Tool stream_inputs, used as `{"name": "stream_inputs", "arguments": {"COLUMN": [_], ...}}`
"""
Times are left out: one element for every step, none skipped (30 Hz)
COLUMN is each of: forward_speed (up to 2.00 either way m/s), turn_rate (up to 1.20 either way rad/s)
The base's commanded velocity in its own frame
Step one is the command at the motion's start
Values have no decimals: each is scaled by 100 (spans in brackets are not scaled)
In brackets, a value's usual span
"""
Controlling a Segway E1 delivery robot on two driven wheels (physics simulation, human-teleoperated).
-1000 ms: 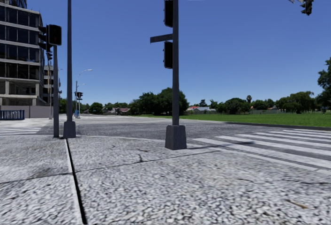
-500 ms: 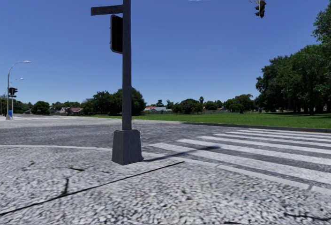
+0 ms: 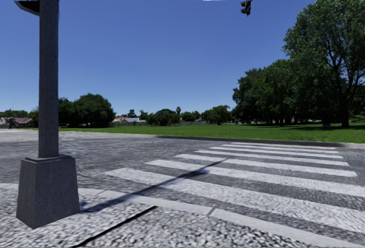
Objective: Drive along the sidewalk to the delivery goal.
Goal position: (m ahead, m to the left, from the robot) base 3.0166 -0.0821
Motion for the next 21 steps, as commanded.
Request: {"name": "stream_inputs", "arguments": {"forward_speed": [165,165,159,146,135,135,132,131,131,131,131,131,131,131,131,132,133,134,134,135,137], "turn_rate": [-62,-62,-62,-62,-62,-62,-62,-62,-62,-62,-62,-62,-62,-62,-60,-59,-58,-43,-43,-3,0]}}
